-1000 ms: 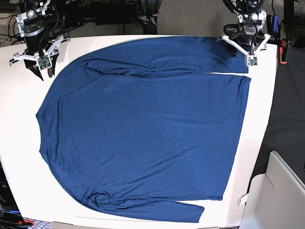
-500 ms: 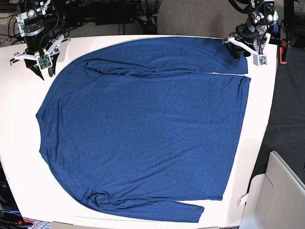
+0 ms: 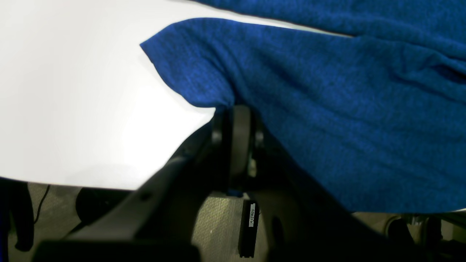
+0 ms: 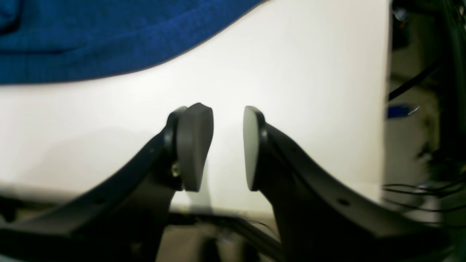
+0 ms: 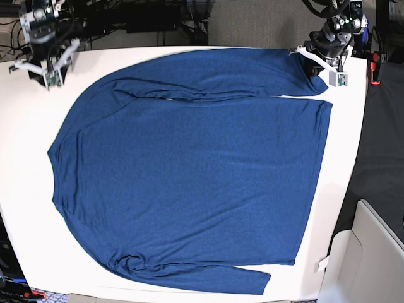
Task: Fold the T-shirt properly
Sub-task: 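Lower both grippers to the shoulder corners of the blue shirt, then grasp the shoulder corners with both grippers and pull the shirt taut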
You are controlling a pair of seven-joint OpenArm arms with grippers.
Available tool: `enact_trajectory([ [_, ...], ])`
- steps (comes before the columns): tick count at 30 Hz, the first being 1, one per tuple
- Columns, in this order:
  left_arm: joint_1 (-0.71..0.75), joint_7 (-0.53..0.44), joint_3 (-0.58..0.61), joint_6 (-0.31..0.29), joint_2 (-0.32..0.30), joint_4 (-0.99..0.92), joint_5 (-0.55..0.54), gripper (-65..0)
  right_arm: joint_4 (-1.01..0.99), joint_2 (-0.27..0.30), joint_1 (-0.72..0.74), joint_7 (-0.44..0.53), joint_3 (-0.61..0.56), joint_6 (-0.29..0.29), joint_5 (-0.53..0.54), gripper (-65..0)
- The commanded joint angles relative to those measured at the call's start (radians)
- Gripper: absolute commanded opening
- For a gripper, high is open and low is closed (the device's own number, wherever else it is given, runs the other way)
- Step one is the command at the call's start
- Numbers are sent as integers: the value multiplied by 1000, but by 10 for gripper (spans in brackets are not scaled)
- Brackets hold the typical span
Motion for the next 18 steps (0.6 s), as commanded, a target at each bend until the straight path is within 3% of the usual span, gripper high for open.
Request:
enact_trajectory([
  [1, 12, 34, 0, -2, -4, 5, -5, -648, 16, 4, 15, -14, 4, 3, 33, -459],
  [6, 12, 34, 0, -4, -4, 5, -5, -648, 16, -13, 113, -180, 4, 85, 196, -405],
  [9, 12, 34, 0, -4, -4, 5, -5, -648, 16, -42, 152, -249, 6, 88, 283, -371],
  [18, 12, 34, 2, -4, -4, 5, -5, -648, -123, -133, 241, -382, 124, 88, 532, -367],
])
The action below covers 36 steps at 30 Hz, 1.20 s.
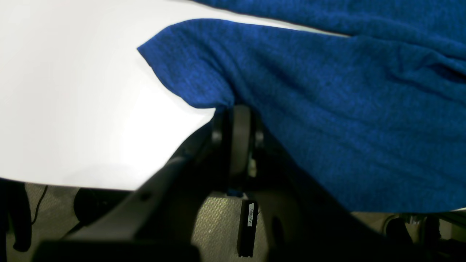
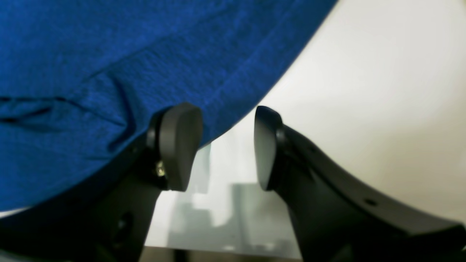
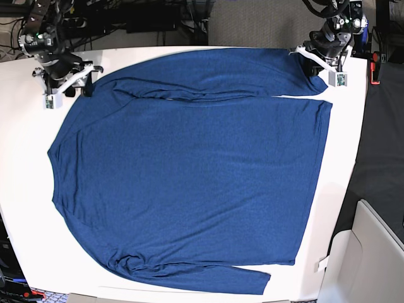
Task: Fold the T-shirt properly
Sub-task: 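Grasp the shoulder corners with both grippers and pull the shirt taut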
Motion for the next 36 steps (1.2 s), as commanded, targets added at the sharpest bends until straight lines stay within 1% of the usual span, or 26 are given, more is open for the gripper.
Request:
enact_trajectory([
  [1, 12, 32, 2, -3, -4, 5, -1, -648, -8, 1, 1, 10, 24, -4, 32, -367],
  [4, 12, 32, 2, -3, -4, 5, -1, -648, -81, -5, 15, 9, 67, -4, 103, -366],
  [7, 12, 32, 5, -3, -4, 5, -1, -648, -160, -5, 38, 9, 69, -4, 136, -366],
  [10, 12, 32, 8, -3, -4, 4, -1, -648, -193, -8, 65, 9, 69, -4, 139, -368],
  [13, 12, 32, 8, -3, -4, 4, -1, -648, -209, -31, 99, 9, 69, -4, 136, -369],
  [19, 12, 32, 8, -3, -4, 4, -1, -648, -269, -46, 142, 7, 67, -4, 138, -376],
  [21, 12, 32, 8, -3, -4, 4, -1, -648, -278, -49, 151, 7, 67, -4, 138, -415],
  [22, 13, 32, 8, -3, -4, 4, -1, -648, -278, -52, 153, 6, 67, -4, 138, -451],
  [25, 17, 32, 8, -3, -4, 5, -1, -648, -272, -52, 154, -45, 78, -3, 139, -574],
  [26, 27, 32, 8, -3, -4, 5, -1, -648, -269, -52, 150, -59, 90, 11, 143, -603],
  [27, 35, 32, 8, -5, -5, 11, -1, -648, -266, -49, 147, -69, 99, 34, 143, -618],
  [28, 46, 32, 6, -5, -10, 25, -1, -648, -256, -46, 136, -83, 113, 79, 143, -629],
  [30, 81, 31, 9, -5, -42, 51, -1, -648, -229, -46, 104, -103, 164, 168, 143, -637],
  [31, 93, 28, 9, -5, -50, 59, -1, -648, -210, -46, 91, -112, 182, 201, 143, -637],
  [32, 106, 25, 5, -5, -56, 66, -1, -648, -195, -46, 76, -122, 199, 227, 143, -637],
  [36, 162, 20, 2, -5, -98, 74, -1, -648, -106, -45, -5, -128, 241, 290, 143, -637],
])
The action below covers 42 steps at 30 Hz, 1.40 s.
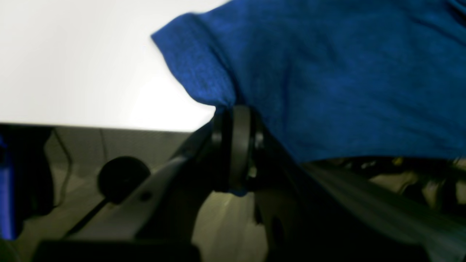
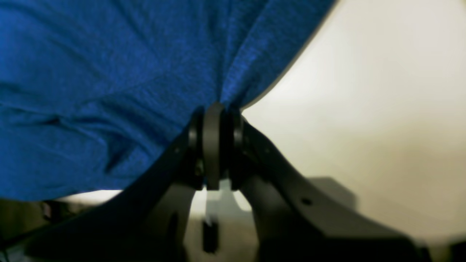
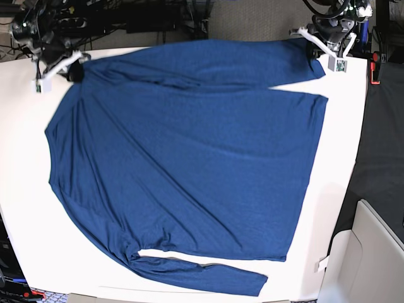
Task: Fold the T-shirt properly
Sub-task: 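Grasp the shoulder corners with both grippers and pull the shirt taut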
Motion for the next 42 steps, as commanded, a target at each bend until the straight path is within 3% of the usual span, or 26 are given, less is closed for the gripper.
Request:
enact_trajectory([
  [1, 28, 2, -6, 3, -17, 10, 9, -648, 28, 9, -26, -12, 16, 16, -12, -637],
  [6, 94, -99, -7, 3, -38, 39, 9, -648, 99, 9, -83, -12, 108, 24, 25, -637],
  [10, 82, -113, -7, 3, -35, 105, 7, -648, 100, 11, -39, -12, 142, 24, 77, -637],
  [18, -134, -104, 2, 3, 16, 124, 6, -648, 92, 11, 127, -12, 134, 24, 72, -637],
  [23, -278, 39, 20, 3, 17, 110, 6, -647, 85, 9, 193, -12, 134, 24, -9, -637],
  [28, -341, 127, 40, 4, 40, 73, 7, -644, 51, 9, 199, -12, 140, 24, -18, -637],
  [36, -361, 262, 34, 7, 42, 19, 9, -460, 51, 3, 187, -12, 142, 24, -18, -637],
  [42, -329, 280, -3, 7, 40, 15, 9, -356, 51, 5, 187, -12, 142, 24, -18, -637],
])
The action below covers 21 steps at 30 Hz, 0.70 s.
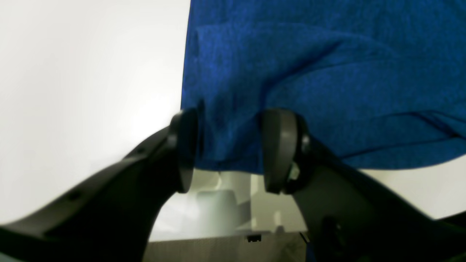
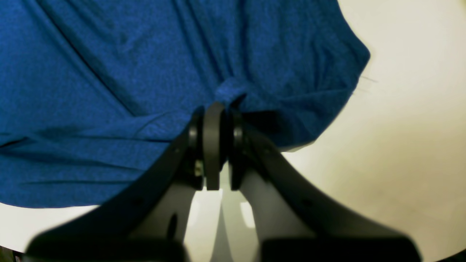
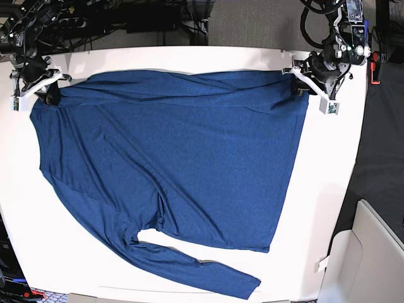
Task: Fold the T-shirt properly
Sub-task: 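Grasp the shoulder corners with both grippers and pull the shirt taut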
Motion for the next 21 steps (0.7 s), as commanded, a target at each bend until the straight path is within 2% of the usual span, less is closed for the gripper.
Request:
enact_trajectory([
  [1, 10, -11, -28, 0, -8, 2, -2, -347, 18, 13, 2, 23, 6, 6, 22, -637],
  [11, 10, -15, -34, 0, -5, -78, -5, -318, 18, 13, -4, 23, 6, 6, 23, -637],
  [16, 10, -11, -19, -8, 23, -78, -9, -320, 18, 13, -4, 23, 4, 6, 23, -637],
  [18, 10, -11, 18, -8, 23, -76, -9, -333, 18, 13, -4, 23, 4, 6, 23, -637],
  [21, 8, -11, 78, -8, 20, -76, -9, -405, 18, 14, -2, 23, 4, 6, 23, -637],
])
